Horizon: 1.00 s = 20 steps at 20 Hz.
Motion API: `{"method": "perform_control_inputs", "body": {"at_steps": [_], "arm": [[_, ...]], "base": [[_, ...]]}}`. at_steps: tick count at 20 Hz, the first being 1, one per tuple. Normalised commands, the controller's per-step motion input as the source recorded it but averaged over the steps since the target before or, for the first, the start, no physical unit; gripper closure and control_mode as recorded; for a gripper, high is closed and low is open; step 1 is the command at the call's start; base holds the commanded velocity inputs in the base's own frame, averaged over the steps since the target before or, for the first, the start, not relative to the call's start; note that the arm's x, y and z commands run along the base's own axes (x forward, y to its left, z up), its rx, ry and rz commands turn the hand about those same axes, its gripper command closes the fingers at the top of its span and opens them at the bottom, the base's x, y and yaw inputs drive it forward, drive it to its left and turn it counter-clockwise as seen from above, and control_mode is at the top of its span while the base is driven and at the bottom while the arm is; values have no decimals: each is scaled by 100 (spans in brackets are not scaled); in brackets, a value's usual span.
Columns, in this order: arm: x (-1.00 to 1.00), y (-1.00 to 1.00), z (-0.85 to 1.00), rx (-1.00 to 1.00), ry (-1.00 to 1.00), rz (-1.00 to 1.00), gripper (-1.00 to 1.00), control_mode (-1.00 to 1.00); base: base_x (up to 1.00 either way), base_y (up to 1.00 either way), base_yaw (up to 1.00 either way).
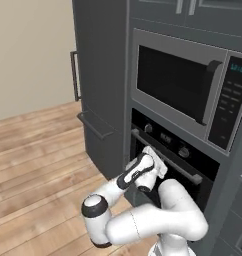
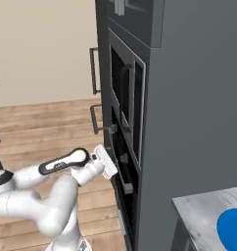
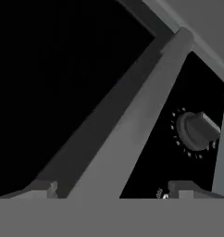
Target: Place the fish on the rack of the oven, and slide the rack back inside. Close the oven door.
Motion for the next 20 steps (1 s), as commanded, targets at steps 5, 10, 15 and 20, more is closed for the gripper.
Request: {"method": "perform_control_inputs", "body": {"at_steps": [5, 10, 15, 20], "arm": [[24, -32, -21, -52, -22, -39, -100, -100], [11, -24, 0, -36, -20, -31, -100, -100], [0, -11, 2, -29, -22, -26, -100, -100], [0, 0, 2, -18, -18, -18, -100, -100]], "base": [[0, 0, 0], [0, 0, 0], [0, 0, 0], [0, 0, 0]]}}
